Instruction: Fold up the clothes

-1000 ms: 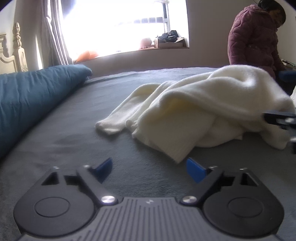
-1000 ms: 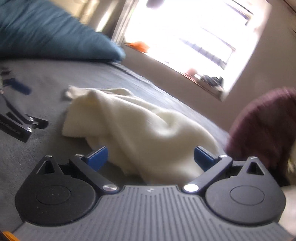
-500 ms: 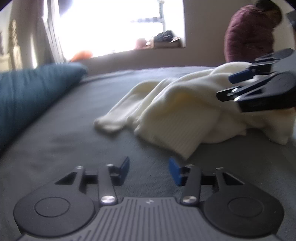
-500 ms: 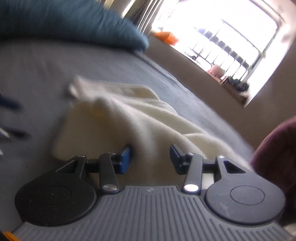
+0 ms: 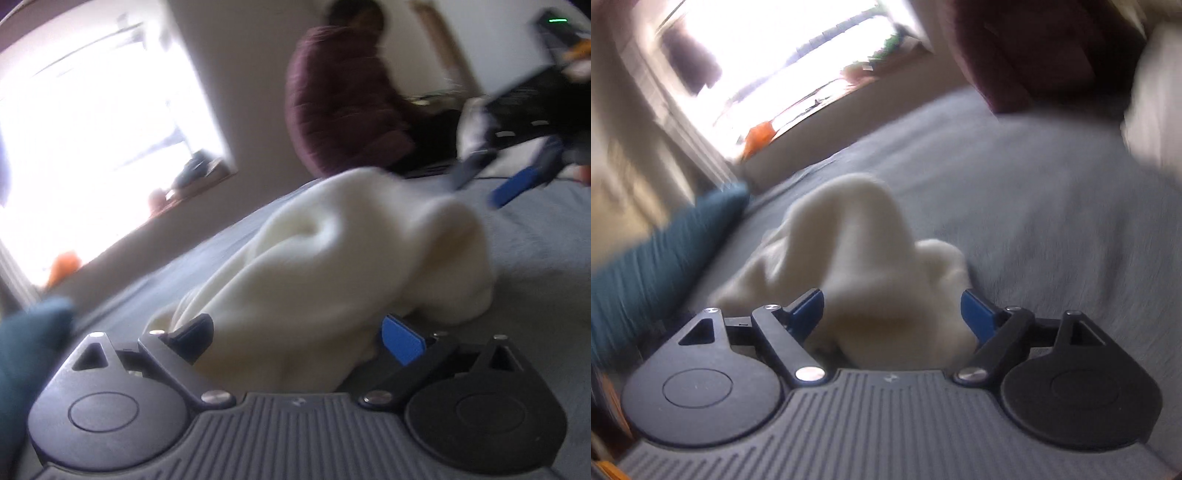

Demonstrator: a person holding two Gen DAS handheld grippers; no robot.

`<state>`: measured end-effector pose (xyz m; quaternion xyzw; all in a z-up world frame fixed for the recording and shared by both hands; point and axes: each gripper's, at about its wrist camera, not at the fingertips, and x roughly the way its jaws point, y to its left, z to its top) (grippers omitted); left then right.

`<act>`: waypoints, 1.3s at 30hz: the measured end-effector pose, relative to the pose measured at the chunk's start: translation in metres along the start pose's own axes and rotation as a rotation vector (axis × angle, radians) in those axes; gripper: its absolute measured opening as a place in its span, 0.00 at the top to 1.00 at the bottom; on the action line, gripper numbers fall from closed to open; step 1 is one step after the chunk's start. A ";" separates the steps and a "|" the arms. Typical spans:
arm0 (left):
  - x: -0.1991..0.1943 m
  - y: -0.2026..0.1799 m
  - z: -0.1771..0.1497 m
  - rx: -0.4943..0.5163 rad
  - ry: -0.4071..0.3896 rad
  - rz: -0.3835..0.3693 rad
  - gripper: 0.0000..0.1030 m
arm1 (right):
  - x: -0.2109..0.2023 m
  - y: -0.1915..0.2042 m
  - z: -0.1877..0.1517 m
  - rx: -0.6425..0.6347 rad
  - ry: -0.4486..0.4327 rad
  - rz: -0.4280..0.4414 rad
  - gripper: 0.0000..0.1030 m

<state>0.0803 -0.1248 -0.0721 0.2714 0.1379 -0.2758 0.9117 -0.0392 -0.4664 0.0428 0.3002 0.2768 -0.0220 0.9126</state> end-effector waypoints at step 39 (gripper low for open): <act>-0.201 0.047 0.144 -0.328 -0.448 -0.074 0.99 | -0.145 0.158 0.063 -0.005 -0.012 0.656 0.69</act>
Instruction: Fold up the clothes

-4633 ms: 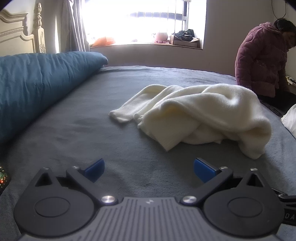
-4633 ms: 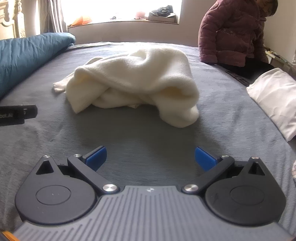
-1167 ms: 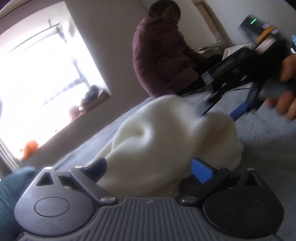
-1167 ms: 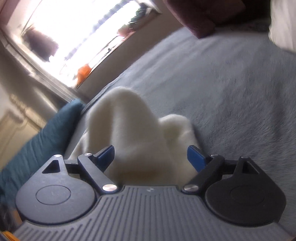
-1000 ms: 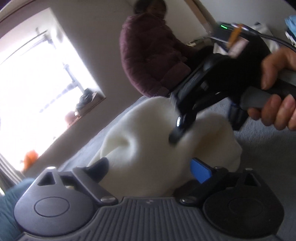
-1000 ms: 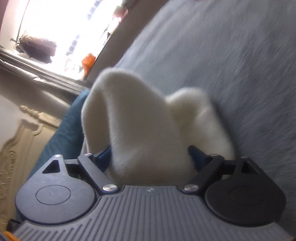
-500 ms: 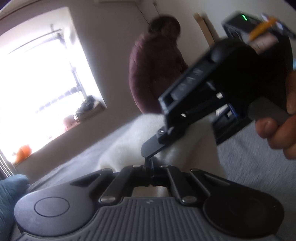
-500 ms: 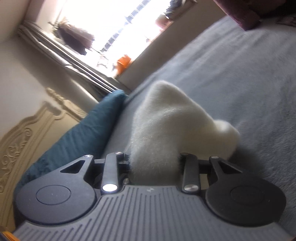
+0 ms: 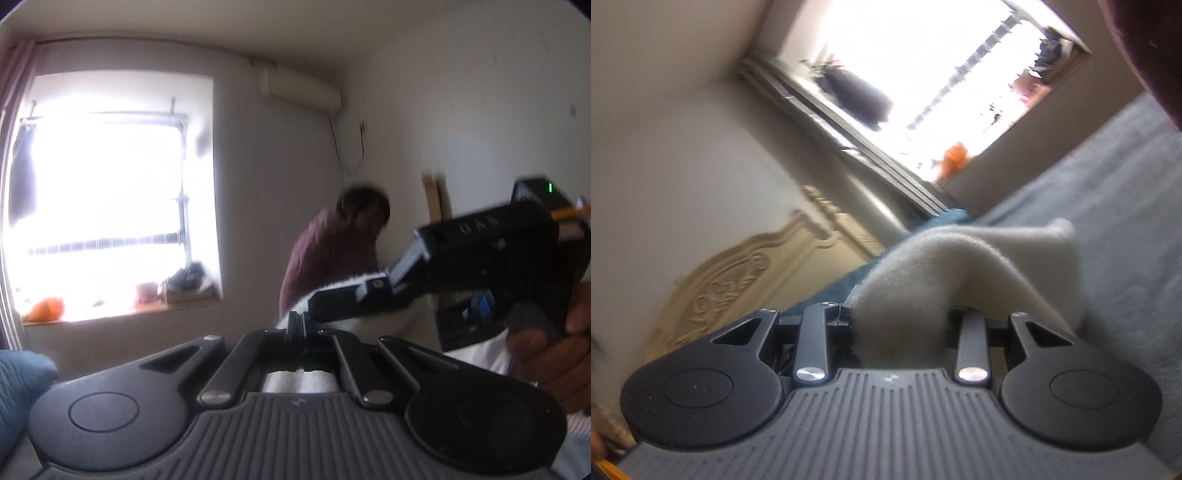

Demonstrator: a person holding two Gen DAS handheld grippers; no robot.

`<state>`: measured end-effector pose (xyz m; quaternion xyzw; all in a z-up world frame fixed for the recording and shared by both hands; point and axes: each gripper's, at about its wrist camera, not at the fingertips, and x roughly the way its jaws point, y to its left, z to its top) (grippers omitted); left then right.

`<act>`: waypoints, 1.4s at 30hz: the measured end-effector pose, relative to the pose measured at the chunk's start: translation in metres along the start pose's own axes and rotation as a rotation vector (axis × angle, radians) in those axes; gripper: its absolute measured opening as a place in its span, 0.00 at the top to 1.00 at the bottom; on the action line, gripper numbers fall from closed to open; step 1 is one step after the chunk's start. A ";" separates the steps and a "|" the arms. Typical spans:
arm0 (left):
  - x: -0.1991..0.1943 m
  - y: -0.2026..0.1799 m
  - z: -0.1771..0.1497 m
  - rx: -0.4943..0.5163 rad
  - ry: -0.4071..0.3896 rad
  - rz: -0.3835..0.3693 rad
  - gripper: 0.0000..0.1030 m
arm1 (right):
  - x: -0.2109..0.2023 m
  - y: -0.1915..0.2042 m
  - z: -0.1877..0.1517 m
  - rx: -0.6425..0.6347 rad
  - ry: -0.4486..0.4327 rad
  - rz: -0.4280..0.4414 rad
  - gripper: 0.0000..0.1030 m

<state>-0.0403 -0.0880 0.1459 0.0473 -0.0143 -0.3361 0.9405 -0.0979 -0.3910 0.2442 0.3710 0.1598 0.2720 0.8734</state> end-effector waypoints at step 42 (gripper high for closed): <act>-0.012 0.017 -0.239 0.339 0.621 0.038 0.34 | 0.106 -0.099 -0.162 -0.508 0.612 -0.314 0.93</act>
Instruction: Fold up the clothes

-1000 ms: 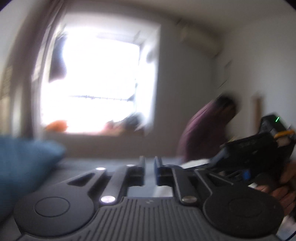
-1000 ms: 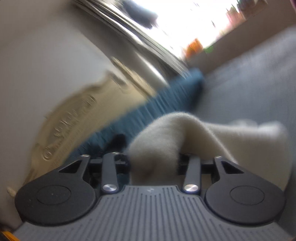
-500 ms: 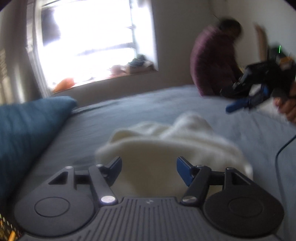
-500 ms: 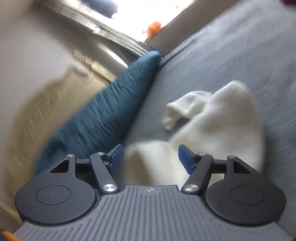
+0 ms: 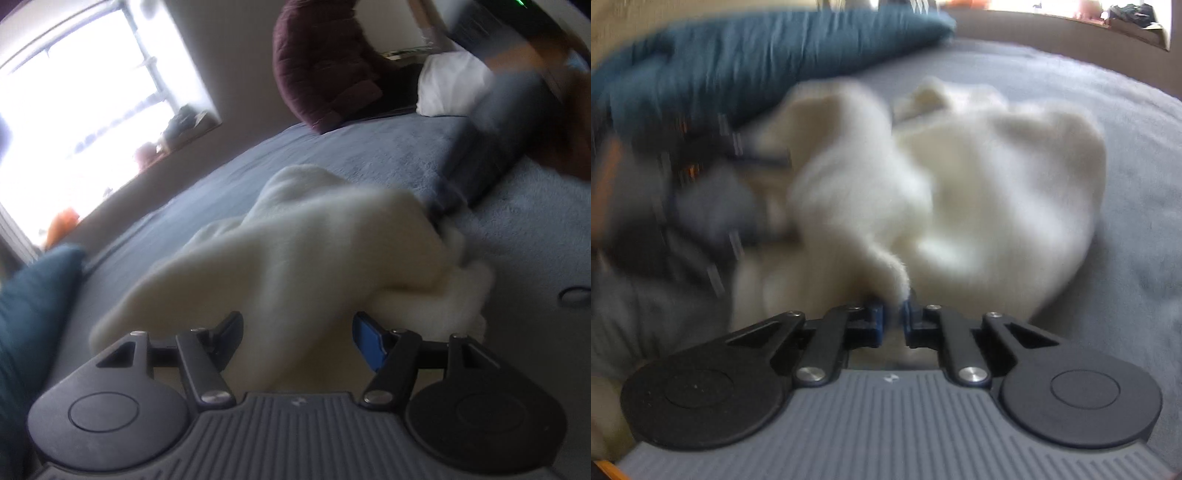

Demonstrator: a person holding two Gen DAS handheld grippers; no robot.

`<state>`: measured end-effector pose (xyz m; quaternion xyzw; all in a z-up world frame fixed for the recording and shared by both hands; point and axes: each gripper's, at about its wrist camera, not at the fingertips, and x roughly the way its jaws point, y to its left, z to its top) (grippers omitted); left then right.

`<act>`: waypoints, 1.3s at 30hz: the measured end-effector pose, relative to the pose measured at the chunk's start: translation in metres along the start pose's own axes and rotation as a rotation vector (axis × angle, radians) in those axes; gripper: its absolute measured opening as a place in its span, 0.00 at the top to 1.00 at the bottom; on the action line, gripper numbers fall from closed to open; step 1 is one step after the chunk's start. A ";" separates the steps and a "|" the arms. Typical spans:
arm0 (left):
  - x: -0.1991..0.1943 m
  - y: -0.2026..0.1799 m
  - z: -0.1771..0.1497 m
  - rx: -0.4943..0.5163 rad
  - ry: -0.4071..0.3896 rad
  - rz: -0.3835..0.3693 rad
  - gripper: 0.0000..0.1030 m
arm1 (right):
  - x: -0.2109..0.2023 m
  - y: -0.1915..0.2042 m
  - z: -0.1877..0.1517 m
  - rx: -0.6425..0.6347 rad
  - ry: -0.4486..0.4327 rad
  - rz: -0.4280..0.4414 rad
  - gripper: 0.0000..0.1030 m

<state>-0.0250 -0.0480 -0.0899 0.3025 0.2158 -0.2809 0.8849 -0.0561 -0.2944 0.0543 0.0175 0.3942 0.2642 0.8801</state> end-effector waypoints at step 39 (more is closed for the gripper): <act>0.009 0.128 0.059 -0.597 -0.220 0.293 0.90 | 0.036 -0.003 0.007 -0.153 -0.287 -0.231 0.43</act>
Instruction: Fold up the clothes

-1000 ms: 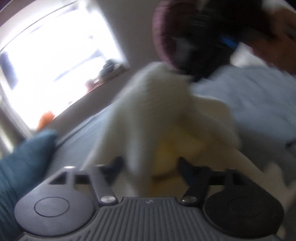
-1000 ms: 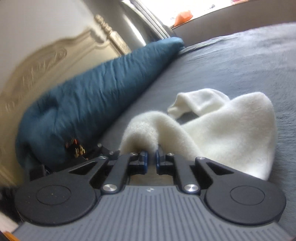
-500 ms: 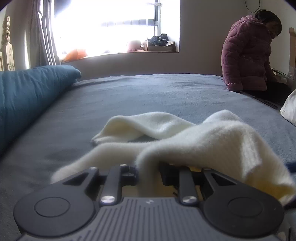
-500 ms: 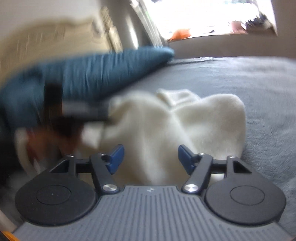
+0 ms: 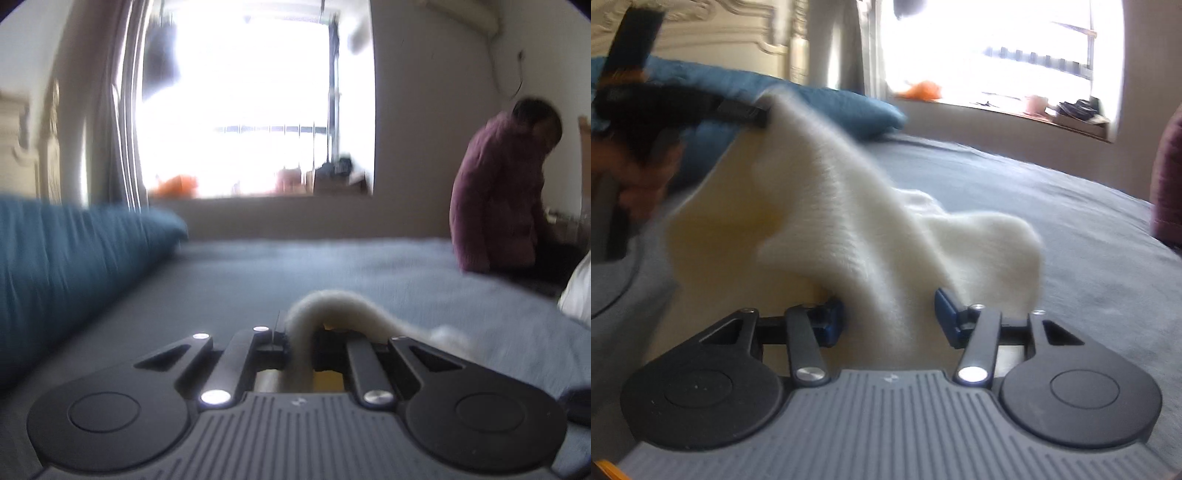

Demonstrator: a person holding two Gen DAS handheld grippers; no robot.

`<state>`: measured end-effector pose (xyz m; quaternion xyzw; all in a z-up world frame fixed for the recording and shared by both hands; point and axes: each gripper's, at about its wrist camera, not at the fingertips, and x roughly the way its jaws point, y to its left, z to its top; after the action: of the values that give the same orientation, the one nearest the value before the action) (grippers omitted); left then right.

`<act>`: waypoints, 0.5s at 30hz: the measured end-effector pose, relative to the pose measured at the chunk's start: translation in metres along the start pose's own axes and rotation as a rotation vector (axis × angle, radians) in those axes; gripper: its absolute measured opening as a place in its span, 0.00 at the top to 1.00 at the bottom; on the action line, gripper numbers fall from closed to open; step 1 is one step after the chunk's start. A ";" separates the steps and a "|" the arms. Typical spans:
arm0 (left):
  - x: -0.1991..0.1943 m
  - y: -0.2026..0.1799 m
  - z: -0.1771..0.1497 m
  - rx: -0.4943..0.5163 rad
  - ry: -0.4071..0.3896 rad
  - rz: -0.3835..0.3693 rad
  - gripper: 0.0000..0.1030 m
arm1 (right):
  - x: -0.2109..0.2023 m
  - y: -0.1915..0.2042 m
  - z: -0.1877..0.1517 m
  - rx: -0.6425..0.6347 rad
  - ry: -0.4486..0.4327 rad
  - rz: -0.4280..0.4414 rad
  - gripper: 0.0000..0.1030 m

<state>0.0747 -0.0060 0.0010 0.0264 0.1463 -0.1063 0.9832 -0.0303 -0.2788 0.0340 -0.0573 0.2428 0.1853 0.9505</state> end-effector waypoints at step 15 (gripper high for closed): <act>-0.095 0.001 0.068 -0.016 -0.131 0.113 0.91 | 0.027 -0.017 0.006 0.016 -0.132 -0.124 0.47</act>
<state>0.0051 0.0089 0.0938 0.0199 0.0806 -0.0512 0.9952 0.0007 -0.2847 0.0270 -0.0522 0.1773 0.1278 0.9744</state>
